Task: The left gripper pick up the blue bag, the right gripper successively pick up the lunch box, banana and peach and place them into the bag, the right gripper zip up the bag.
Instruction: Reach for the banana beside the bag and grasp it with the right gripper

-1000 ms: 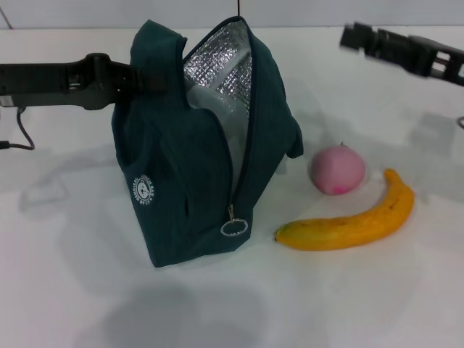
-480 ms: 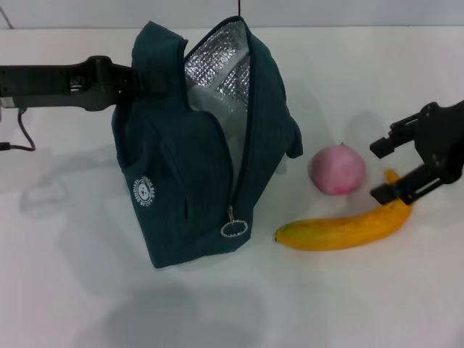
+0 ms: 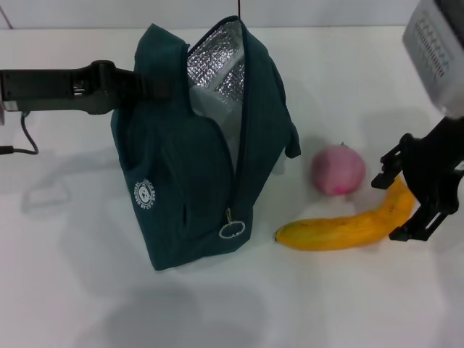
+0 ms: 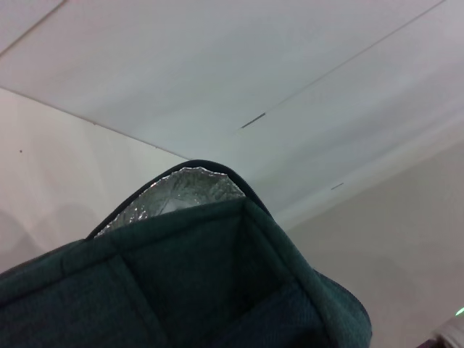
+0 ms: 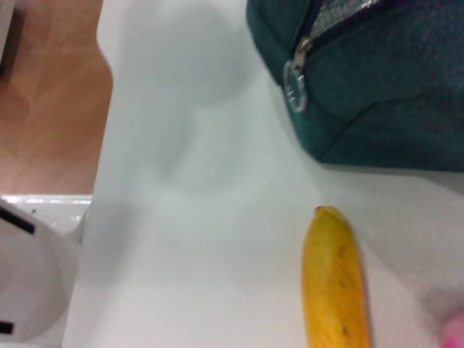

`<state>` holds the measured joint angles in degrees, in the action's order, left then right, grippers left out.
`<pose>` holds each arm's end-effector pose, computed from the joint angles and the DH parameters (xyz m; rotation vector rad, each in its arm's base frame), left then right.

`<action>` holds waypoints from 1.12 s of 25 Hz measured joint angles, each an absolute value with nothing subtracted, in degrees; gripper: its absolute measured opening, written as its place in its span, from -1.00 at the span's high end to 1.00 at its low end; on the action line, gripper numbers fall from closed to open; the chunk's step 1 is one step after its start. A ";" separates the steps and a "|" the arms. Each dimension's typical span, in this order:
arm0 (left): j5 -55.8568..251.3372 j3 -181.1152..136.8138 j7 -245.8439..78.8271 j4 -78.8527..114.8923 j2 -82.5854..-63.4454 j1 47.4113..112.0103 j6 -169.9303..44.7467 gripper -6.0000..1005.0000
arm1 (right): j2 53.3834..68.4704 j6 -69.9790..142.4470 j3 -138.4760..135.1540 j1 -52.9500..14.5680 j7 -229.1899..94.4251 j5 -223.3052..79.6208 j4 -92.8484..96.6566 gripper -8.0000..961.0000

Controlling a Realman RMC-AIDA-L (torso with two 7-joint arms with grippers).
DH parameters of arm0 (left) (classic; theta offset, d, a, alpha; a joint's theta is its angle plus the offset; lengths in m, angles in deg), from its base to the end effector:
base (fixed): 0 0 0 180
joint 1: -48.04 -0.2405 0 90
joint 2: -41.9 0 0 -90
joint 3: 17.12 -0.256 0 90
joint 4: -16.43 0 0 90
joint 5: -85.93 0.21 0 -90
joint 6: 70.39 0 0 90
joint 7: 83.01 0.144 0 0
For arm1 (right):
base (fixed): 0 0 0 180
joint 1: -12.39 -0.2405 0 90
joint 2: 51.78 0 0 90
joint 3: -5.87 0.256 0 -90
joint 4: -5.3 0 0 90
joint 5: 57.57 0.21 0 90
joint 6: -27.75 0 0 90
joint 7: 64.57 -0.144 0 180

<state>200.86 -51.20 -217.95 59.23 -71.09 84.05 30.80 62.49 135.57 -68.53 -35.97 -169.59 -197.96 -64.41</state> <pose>-0.2298 0.3536 0.0675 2.4671 1.6850 0.8650 0.1324 0.3569 0.0233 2.9863 0.1027 0.6560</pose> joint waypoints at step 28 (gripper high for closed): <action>200.89 -51.22 -217.81 59.23 -71.40 84.29 30.88 0.84 | 64.10 119.78 -82.21 -31.06 -166.37 -199.88 -61.53 -0.59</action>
